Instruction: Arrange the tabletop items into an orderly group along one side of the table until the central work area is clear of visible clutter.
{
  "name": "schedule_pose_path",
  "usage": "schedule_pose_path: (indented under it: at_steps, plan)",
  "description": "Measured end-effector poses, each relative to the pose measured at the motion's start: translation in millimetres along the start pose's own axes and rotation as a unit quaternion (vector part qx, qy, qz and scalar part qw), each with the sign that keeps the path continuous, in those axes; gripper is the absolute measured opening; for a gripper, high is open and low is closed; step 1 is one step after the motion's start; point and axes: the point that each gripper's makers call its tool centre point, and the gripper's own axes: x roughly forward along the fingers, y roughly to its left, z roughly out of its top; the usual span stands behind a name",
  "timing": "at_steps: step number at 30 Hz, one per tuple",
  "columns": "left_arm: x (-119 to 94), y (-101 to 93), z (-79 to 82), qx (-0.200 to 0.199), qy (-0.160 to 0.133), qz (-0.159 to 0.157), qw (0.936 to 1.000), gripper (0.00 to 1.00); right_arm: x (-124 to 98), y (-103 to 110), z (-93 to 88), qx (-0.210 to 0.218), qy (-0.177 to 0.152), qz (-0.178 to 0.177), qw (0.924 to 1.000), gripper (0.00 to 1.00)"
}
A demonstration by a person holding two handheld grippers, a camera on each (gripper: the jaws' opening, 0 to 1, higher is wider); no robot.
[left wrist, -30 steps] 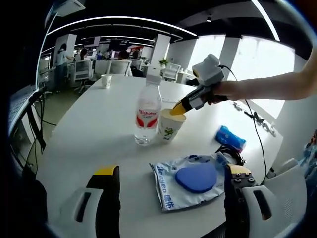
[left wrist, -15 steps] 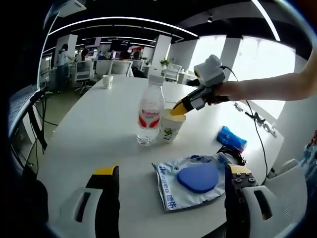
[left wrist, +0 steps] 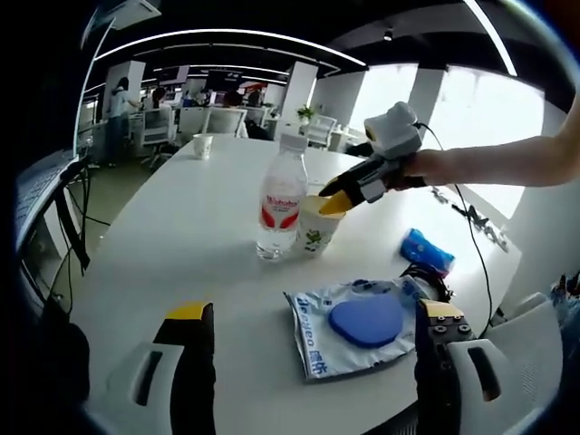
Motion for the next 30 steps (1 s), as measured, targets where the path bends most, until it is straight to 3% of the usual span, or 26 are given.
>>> schedule_pose_path:
  at_steps: [4, 16, 30]
  plan:
    - [0.5, -1.4, -1.3, -0.004, 0.000, -0.001, 1.0000, 0.93, -5.0, -2.8, 7.5, 0.019, -0.032, -0.001, 0.9993, 0.44]
    - [2.5, -5.2, -2.2, -0.003, 0.006, -0.005, 1.0000, 0.94, -21.2, -0.2, 4.1, 0.029, -0.045, -0.019, 0.9984, 0.51]
    - [3.1, -8.4, -5.8, -0.001, 0.016, -0.012, 0.9998, 0.96, -40.5, 4.0, 3.3, 0.037, -0.062, -0.028, 0.9970, 0.53]
